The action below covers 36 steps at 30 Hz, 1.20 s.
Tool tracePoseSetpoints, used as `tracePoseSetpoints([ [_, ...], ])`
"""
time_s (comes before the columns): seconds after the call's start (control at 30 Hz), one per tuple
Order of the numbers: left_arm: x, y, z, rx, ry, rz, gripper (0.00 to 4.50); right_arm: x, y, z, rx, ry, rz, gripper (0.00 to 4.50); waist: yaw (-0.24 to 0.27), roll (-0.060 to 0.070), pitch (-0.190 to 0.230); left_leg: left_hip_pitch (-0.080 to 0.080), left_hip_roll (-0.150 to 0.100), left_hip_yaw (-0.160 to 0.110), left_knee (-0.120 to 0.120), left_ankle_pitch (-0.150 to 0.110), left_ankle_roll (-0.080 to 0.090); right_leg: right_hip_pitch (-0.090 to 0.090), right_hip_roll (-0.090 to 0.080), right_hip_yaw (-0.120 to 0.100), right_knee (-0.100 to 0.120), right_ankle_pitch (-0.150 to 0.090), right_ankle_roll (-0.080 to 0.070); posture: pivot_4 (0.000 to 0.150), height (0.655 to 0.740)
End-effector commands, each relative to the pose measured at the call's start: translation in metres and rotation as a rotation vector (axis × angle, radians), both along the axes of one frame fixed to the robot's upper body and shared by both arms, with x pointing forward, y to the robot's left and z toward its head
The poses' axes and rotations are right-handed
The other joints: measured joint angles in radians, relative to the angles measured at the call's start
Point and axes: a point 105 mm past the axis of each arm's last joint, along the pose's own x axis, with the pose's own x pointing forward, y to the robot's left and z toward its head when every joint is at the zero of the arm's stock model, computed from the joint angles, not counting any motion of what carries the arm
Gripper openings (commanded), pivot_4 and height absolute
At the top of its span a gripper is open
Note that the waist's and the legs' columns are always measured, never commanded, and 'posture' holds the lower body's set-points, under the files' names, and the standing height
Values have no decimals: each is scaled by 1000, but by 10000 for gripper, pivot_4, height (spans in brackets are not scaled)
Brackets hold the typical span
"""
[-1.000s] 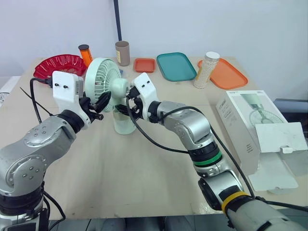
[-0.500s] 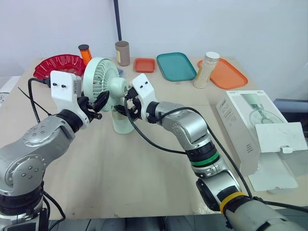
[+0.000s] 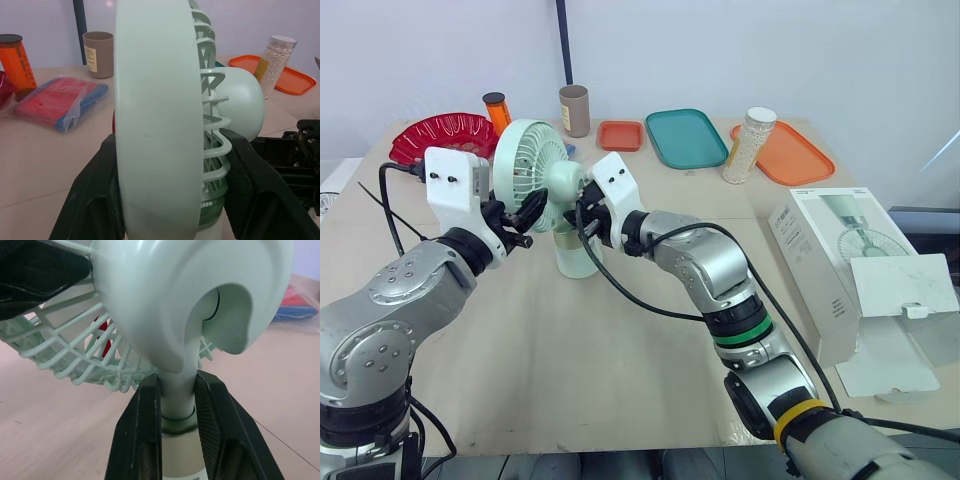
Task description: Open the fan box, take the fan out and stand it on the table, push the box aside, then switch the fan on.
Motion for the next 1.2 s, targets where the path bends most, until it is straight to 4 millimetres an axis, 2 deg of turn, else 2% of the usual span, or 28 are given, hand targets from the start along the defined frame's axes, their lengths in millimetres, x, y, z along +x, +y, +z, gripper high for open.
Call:
tracePoseSetpoints([
  [0.03, -6, -3, 19, -12, -84, -22, 19210, -8, 8, 16, 39, -49, 39, 3734, 0, 0, 0, 0, 0, 0, 0, 0, 0, 0, 0, 0, 0, 0, 0, 1500, 7400],
  [0.4, -7, -2, 21, -12, -89, -27, 19210, -11, 7, 13, 38, -38, 38, 3731, 0, 0, 0, 0, 0, 0, 0, 0, 0, 0, 0, 0, 0, 0, 0, 1500, 7400],
  [0.53, -9, -1, 23, -18, -99, -25, 35680, -12, 7, 13, 36, -36, 42, 3731, 0, 0, 0, 0, 0, 0, 0, 0, 0, 0, 0, 0, 0, 0, 0, 1500, 7400],
  [0.63, -11, 0, 24, -24, -106, -20, 44522, -12, 7, 13, 35, -36, 46, 3731, 0, 0, 0, 0, 0, 0, 0, 0, 0, 0, 0, 0, 0, 0, 0, 1500, 7400],
  [0.9, -19, 20, 33, -53, -121, 20, 44522, -9, 4, 9, 25, -31, 40, 3731, -1, 0, 0, 0, 0, 0, 0, 0, 0, 0, 0, 0, 1, 0, 0, 1500, 7400],
  [0.97, -26, 22, 44, -143, -130, -41, 44522, -7, 1, 9, 22, -33, 34, 3731, -1, 0, 0, 0, 0, 0, 0, 0, 0, 0, 0, 0, 1, 0, 0, 1500, 7400],
  [1.07, -45, 6, 57, -103, -112, -227, 44522, -7, 0, 9, 23, -32, 45, 3731, 0, -1, 0, 0, 0, -1, 0, 0, -1, 0, 0, -1, 1, 0, 0, 1500, 7400],
  [1.2, -56, 4, 61, -98, -56, -306, 44522, -8, 1, 8, 26, -27, 56, 3731, 0, 0, 0, 0, 0, -1, 0, 0, -1, 0, 0, -1, 1, 0, 0, 1500, 7400],
])
